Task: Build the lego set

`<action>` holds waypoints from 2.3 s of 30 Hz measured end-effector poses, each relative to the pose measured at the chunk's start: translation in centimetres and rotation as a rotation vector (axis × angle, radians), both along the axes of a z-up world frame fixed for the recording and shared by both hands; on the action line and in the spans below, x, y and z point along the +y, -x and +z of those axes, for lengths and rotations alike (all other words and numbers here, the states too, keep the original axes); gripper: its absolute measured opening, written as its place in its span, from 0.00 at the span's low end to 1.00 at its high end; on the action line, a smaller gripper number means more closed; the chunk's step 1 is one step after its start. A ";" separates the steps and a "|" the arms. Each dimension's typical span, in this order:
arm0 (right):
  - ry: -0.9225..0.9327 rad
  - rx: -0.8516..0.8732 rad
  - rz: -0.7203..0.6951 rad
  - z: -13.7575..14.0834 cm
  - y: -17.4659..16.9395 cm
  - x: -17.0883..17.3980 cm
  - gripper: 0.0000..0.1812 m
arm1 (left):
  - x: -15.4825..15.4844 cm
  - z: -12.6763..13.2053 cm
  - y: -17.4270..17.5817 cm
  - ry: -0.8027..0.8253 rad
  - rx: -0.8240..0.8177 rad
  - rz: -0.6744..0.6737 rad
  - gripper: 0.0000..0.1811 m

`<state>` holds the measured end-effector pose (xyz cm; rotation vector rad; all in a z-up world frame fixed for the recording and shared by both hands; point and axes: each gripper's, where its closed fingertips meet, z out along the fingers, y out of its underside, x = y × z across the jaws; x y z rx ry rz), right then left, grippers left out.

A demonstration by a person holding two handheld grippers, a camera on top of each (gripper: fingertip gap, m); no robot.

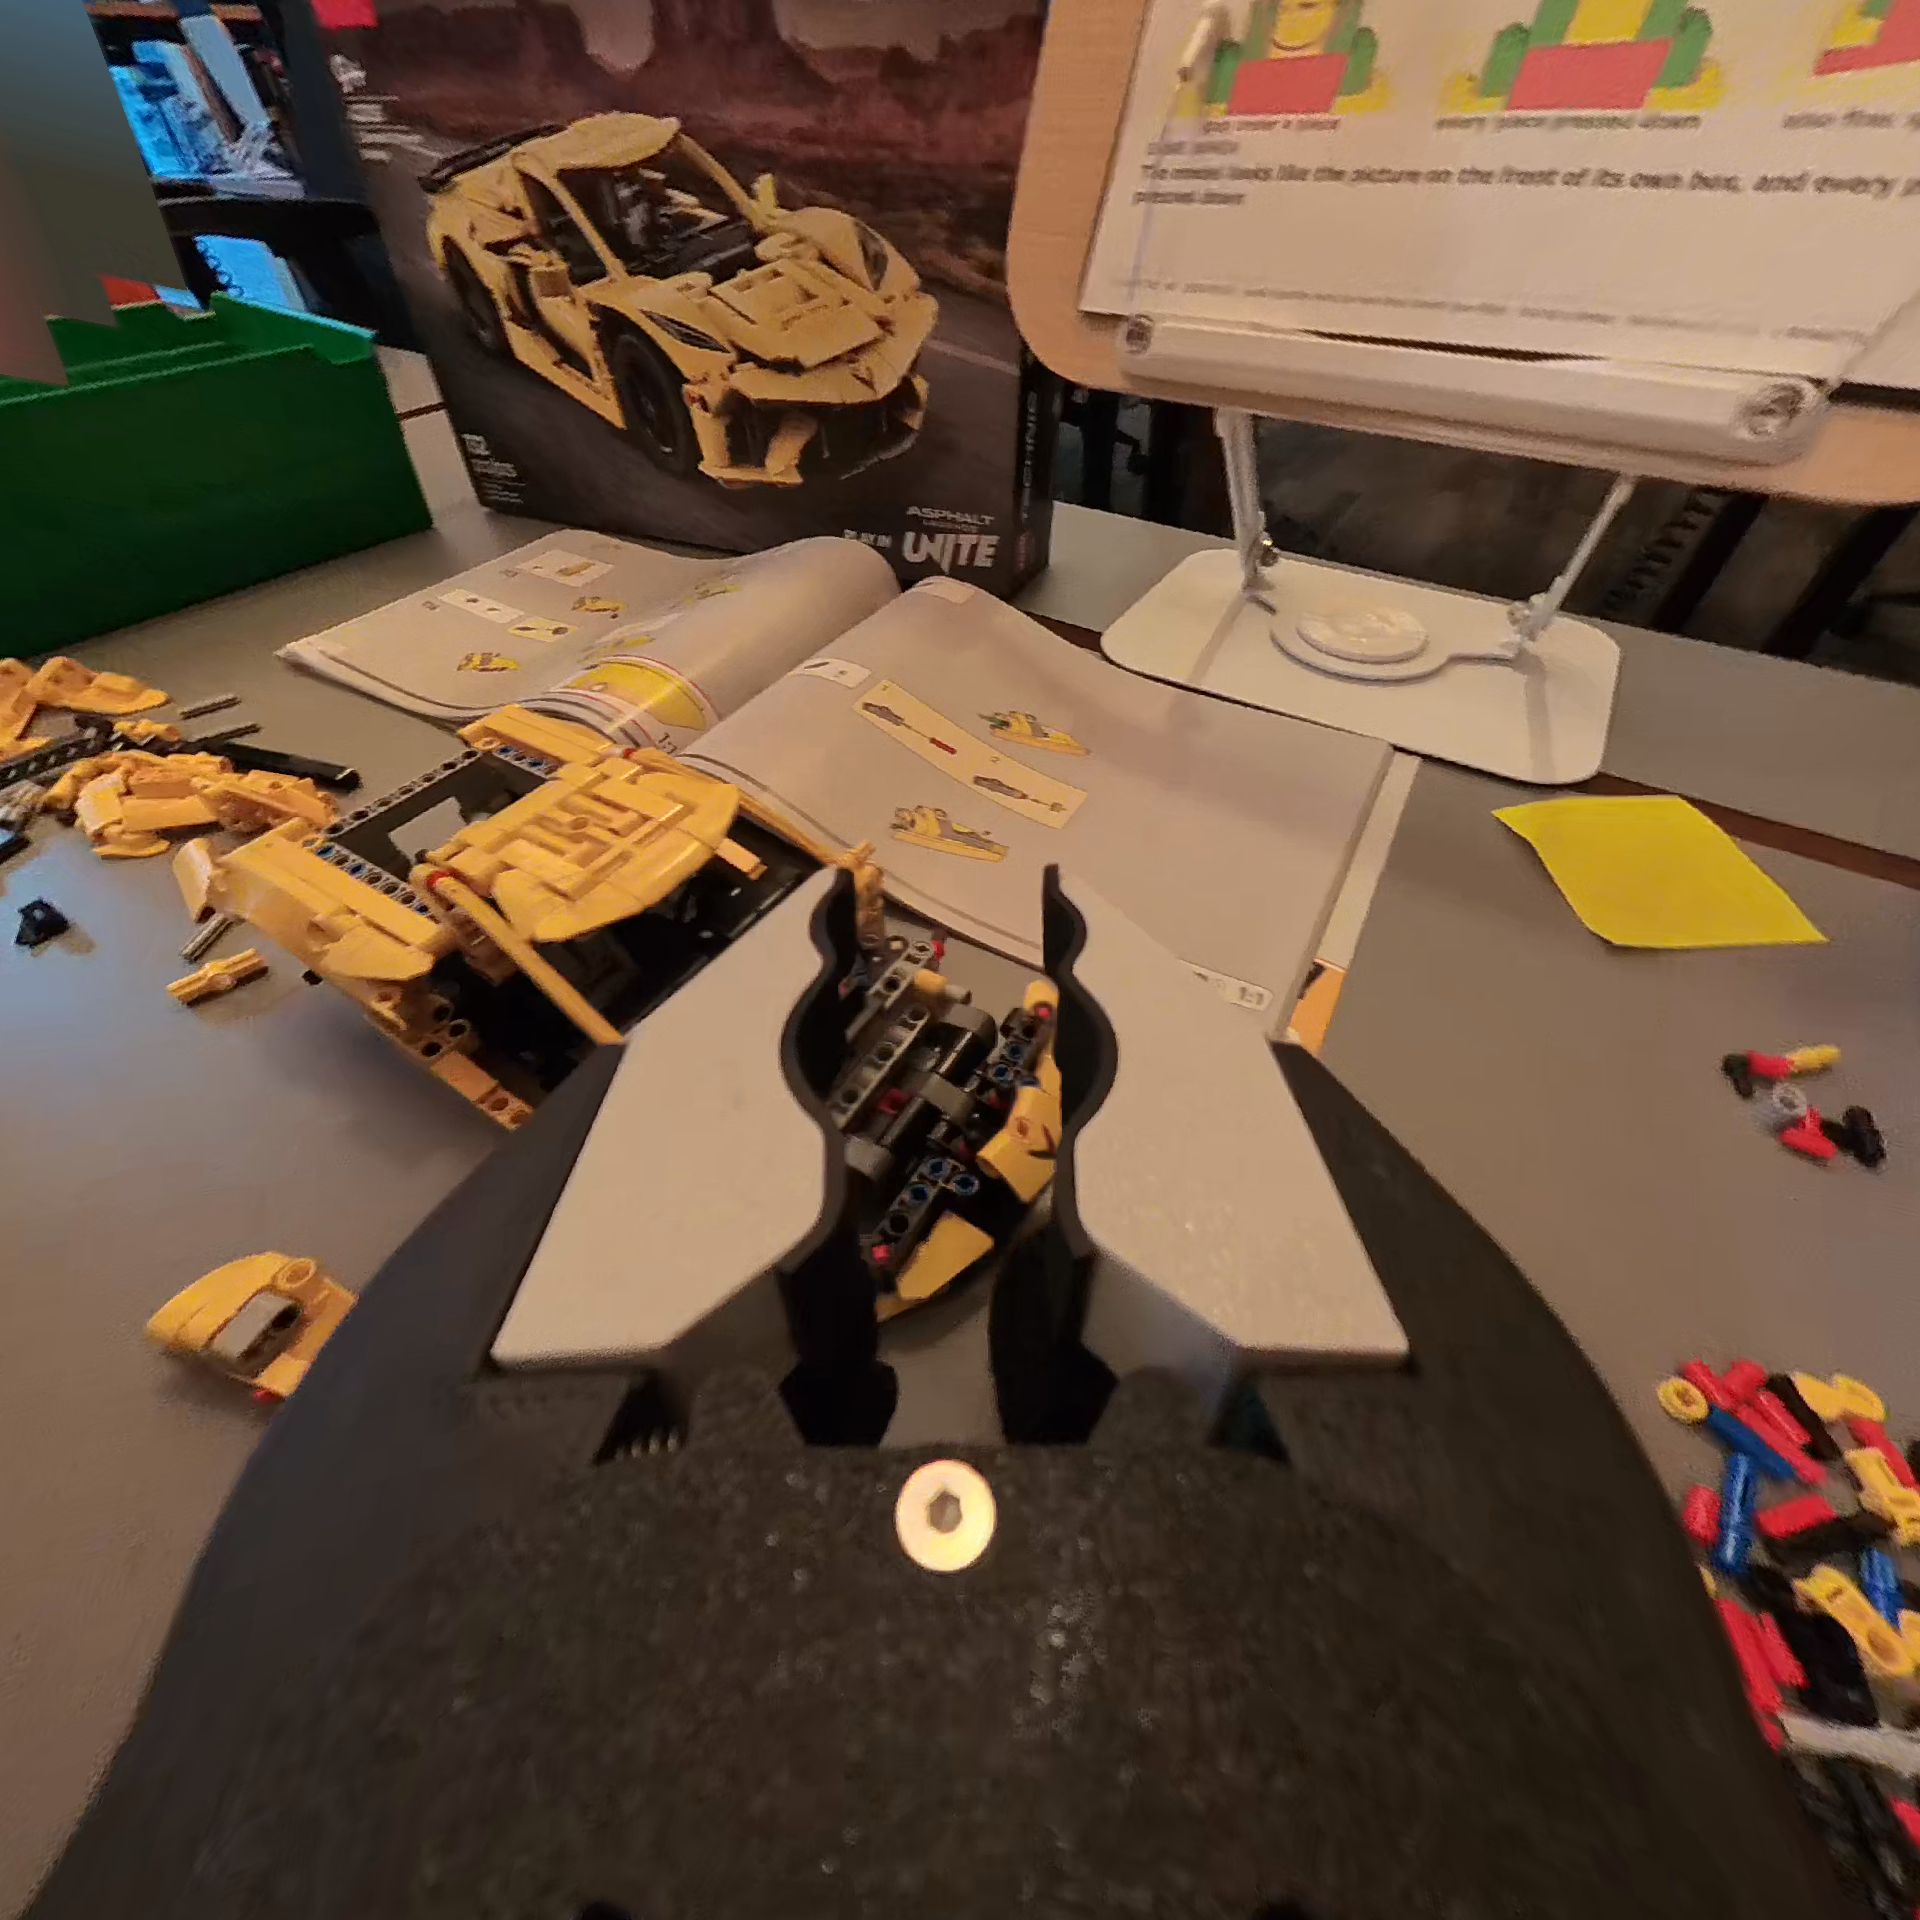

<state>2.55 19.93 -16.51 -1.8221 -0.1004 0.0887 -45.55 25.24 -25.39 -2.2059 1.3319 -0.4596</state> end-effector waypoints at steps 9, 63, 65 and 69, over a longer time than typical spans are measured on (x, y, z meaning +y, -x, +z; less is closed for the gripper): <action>-0.008 -0.056 0.552 0.3 11.3 -2.7 0.17 | -4.4 6.6 -12.4 0.317 -0.440 -0.171 0.04; 0.412 -0.307 0.956 -8.7 14.2 -9.0 0.16 | -15.0 -0.8 -30.2 0.050 0.028 -0.762 0.01; 0.420 -0.333 0.977 -9.1 14.4 -8.8 0.16 | -14.9 -0.8 -30.3 0.063 0.026 -0.752 0.01; 0.419 -0.376 0.991 -9.6 14.6 -8.4 0.15 | -14.7 -0.8 -30.6 0.071 0.023 -0.741 0.01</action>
